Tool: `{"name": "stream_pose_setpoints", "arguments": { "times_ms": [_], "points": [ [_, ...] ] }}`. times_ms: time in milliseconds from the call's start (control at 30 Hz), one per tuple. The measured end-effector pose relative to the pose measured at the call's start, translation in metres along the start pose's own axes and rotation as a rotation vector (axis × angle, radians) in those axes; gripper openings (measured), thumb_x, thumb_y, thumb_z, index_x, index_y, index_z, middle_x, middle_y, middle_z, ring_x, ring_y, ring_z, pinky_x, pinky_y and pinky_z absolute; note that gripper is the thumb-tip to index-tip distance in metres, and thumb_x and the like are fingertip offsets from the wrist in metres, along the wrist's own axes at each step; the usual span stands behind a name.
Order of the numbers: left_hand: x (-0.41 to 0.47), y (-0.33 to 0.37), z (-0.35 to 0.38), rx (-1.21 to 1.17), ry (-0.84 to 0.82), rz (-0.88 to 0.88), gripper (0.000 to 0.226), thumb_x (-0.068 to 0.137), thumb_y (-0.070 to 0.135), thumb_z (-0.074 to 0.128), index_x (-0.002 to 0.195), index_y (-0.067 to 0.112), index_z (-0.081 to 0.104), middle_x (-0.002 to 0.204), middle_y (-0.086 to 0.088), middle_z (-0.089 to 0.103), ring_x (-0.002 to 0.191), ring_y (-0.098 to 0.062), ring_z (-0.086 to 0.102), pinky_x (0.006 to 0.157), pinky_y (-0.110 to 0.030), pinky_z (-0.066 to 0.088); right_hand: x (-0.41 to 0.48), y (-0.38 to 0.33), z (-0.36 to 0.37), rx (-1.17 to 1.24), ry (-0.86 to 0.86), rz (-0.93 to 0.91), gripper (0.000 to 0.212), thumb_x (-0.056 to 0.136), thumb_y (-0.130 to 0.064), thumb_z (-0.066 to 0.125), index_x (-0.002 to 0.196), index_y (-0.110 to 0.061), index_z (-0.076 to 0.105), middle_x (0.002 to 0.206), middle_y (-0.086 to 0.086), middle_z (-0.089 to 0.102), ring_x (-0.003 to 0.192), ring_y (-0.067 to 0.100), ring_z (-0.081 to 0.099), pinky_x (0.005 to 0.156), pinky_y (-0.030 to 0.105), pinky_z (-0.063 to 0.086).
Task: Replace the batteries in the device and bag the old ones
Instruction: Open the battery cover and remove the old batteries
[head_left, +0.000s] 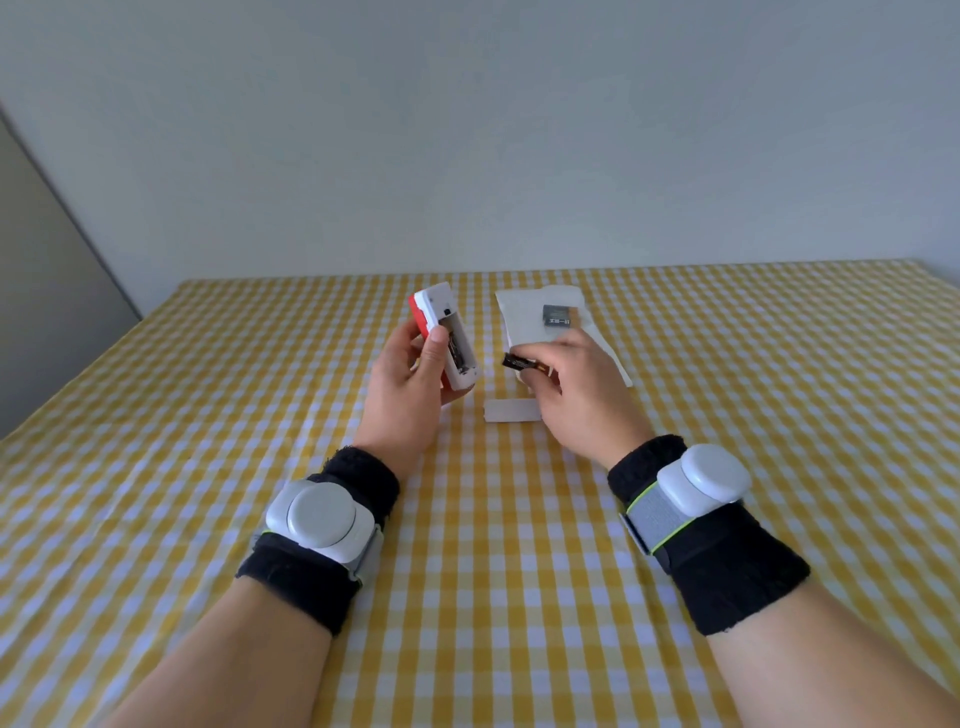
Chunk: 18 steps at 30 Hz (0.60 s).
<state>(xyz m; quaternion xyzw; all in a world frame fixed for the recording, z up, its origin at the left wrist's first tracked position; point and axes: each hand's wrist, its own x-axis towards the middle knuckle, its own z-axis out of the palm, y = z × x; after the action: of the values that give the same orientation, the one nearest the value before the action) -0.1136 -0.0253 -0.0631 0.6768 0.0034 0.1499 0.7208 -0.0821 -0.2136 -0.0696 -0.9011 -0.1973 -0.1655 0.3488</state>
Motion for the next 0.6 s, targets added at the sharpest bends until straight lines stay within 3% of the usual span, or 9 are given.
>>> {"name": "stream_pose_setpoints", "arguments": {
  "times_ms": [133, 267, 433, 600],
  "points": [
    [-0.0004, -0.0002, 0.0011, -0.005, -0.036, -0.027, 0.017, 0.114, 0.03, 0.049, 0.122, 0.038, 0.061, 0.118, 0.002, 0.075, 0.1, -0.006, 0.079, 0.093, -0.045, 0.067, -0.0012, 0.0046, 0.0041, -0.11, -0.06, -0.013, 0.032, 0.103, -0.01, 0.06, 0.131, -0.02, 0.073, 0.109, 0.005, 0.058, 0.098, 0.022, 0.06, 0.088, 0.024, 0.045],
    [-0.0002, 0.0005, 0.0023, -0.013, -0.032, -0.047, 0.017, 0.114, 0.03, 0.049, 0.122, 0.039, 0.06, 0.119, 0.001, 0.075, 0.099, -0.005, 0.079, 0.091, -0.045, 0.067, -0.0025, 0.0044, 0.0067, -0.156, -0.153, -0.005, 0.032, 0.103, -0.01, 0.059, 0.132, -0.016, 0.072, 0.116, 0.008, 0.061, 0.113, 0.025, 0.062, 0.092, 0.021, 0.04],
    [-0.0008, 0.0008, 0.0019, -0.077, -0.025, -0.112, 0.023, 0.115, 0.031, 0.046, 0.131, 0.028, 0.062, 0.127, -0.009, 0.074, 0.113, -0.026, 0.078, 0.088, -0.046, 0.068, -0.0028, 0.0029, 0.004, -0.126, -0.132, 0.02, 0.025, 0.103, -0.012, 0.06, 0.122, -0.016, 0.076, 0.115, 0.005, 0.062, 0.104, 0.02, 0.063, 0.085, 0.016, 0.036],
    [0.0008, -0.0022, 0.0007, -0.089, -0.048, -0.144, 0.038, 0.116, 0.033, 0.042, 0.143, 0.014, 0.061, 0.13, -0.016, 0.074, 0.113, -0.035, 0.077, 0.078, -0.041, 0.068, -0.0024, 0.0039, 0.0049, -0.113, -0.093, -0.001, 0.021, 0.101, -0.016, 0.065, 0.118, -0.017, 0.077, 0.107, 0.0, 0.059, 0.088, 0.014, 0.057, 0.081, 0.024, 0.045]
  ]
}}
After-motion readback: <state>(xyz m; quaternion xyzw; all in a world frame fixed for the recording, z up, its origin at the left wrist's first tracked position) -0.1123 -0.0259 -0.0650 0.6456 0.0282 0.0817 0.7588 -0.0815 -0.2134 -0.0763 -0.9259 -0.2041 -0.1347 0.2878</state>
